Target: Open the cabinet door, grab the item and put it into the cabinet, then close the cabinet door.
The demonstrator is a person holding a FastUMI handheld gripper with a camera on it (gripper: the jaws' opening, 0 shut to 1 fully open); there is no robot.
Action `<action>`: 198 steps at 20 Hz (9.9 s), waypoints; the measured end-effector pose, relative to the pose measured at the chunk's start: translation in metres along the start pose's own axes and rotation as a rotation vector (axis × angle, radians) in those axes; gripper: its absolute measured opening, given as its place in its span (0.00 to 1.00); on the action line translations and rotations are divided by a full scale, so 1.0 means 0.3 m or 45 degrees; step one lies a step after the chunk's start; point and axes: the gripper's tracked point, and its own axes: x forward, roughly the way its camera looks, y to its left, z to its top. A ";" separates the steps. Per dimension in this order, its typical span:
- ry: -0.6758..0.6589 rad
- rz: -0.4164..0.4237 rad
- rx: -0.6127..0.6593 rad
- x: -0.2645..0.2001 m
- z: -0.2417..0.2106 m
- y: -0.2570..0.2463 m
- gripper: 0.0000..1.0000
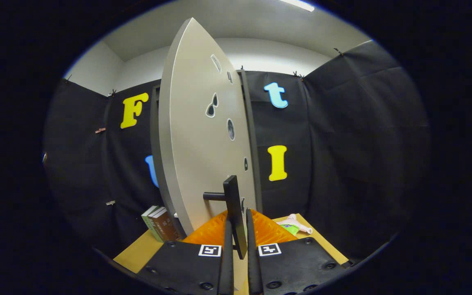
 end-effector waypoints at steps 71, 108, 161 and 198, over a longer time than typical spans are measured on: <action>0.883 0.018 -0.075 0.146 -1.313 0.149 0.17; 0.560 0.058 -0.108 1.130 -0.490 0.352 0.16; -0.361 -0.492 -0.327 -0.313 0.276 -0.388 0.97; -0.077 -0.001 -0.025 0.089 0.001 0.135 0.96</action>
